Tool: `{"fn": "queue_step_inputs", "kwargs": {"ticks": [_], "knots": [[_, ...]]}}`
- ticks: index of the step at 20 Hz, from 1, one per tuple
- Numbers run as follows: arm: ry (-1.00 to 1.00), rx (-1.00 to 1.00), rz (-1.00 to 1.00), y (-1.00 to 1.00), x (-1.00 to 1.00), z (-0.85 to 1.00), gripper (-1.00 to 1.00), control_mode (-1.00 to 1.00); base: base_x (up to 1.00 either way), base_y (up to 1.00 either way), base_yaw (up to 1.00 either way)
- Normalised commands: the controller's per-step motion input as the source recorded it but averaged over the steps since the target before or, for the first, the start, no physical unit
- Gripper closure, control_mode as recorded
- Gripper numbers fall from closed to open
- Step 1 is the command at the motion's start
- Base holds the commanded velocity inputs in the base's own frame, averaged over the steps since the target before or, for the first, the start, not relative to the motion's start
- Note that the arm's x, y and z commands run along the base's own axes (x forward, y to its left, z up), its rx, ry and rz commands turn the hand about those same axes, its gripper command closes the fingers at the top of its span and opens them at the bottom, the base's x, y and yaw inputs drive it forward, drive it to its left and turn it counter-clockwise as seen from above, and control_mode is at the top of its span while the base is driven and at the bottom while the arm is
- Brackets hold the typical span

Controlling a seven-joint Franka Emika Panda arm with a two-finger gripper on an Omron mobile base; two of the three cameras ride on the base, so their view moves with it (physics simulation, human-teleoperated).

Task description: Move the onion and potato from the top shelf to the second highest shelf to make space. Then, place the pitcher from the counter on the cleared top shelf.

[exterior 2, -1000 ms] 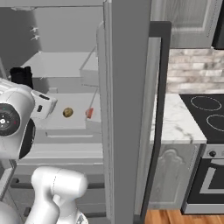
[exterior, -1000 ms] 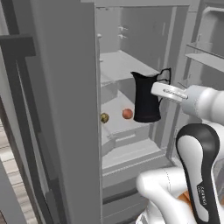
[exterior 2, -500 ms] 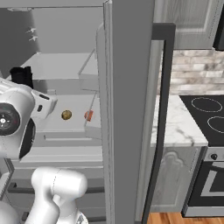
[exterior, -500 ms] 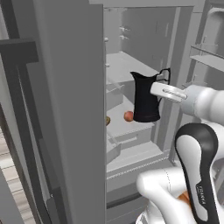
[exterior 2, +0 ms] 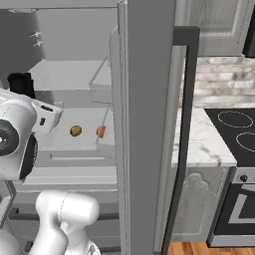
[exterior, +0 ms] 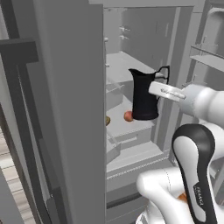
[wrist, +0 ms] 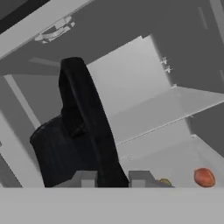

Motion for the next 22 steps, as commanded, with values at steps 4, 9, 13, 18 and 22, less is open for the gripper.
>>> {"fn": "queue_step_inputs", "kwargs": {"ticks": [4,9,13,18,22], "knots": [[-0.29,0.00,0.00,0.02,-0.01,0.16,1.00,-1.00,0.00,0.00,0.00],[-0.20,0.00,-0.02,0.00,0.00,0.16,1.00,-1.00,0.00,0.00,0.00],[-0.05,0.00,-0.06,0.00,0.21,0.02,1.00,-1.00,0.00,0.00,0.00],[0.01,0.00,-0.07,0.01,0.39,0.00,1.00,-1.00,0.00,0.00,0.00],[0.05,0.00,-0.11,0.03,0.45,0.00,1.00,-1.00,0.00,0.00,0.00]]}}
